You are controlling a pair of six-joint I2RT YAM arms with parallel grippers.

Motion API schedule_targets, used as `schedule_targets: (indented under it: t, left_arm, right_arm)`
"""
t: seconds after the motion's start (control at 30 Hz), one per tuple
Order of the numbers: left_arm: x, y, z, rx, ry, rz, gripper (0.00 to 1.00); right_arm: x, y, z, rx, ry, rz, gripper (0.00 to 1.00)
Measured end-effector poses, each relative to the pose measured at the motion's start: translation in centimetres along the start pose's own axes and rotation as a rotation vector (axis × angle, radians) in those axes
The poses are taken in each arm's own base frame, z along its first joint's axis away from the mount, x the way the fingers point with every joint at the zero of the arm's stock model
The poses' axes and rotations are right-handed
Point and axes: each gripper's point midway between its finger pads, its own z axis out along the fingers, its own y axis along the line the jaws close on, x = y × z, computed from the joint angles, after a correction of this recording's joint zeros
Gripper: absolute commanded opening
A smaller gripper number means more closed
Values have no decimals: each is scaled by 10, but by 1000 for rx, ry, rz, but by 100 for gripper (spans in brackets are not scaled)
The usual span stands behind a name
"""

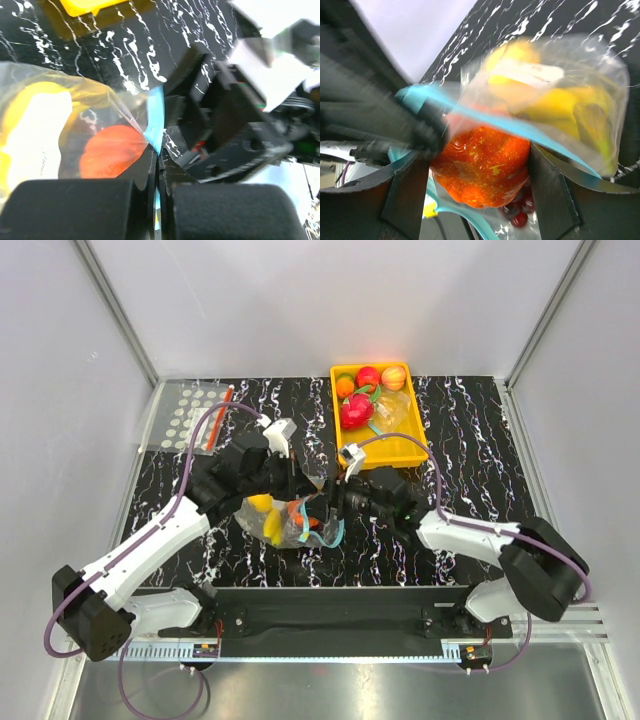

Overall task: Place the food in the zip-top bag and seal the zipper
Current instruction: Place the fake fruit in the zipper food storage bag.

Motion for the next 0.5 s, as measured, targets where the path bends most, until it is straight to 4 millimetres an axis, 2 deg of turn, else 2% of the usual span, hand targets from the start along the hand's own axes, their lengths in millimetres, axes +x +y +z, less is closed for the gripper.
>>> schedule_targets:
  t: [0.13, 0.27, 0.43, 0.5]
  left_arm:
    - [0, 1, 0, 4, 3, -4, 0]
    - [-4, 8, -1, -25, -11, -13, 0]
    - [-5, 12, 0, -39, -19, -17, 0]
    - [-6, 12, 0, -37, -23, -16, 0]
  right_arm:
    - [4, -3, 16, -23, 20, 5, 38]
    - [3, -7, 27, -28, 11, 5, 43]
    - [2, -9, 30, -19, 0, 9, 69]
    - [1, -8, 28, -14, -4, 8, 77]
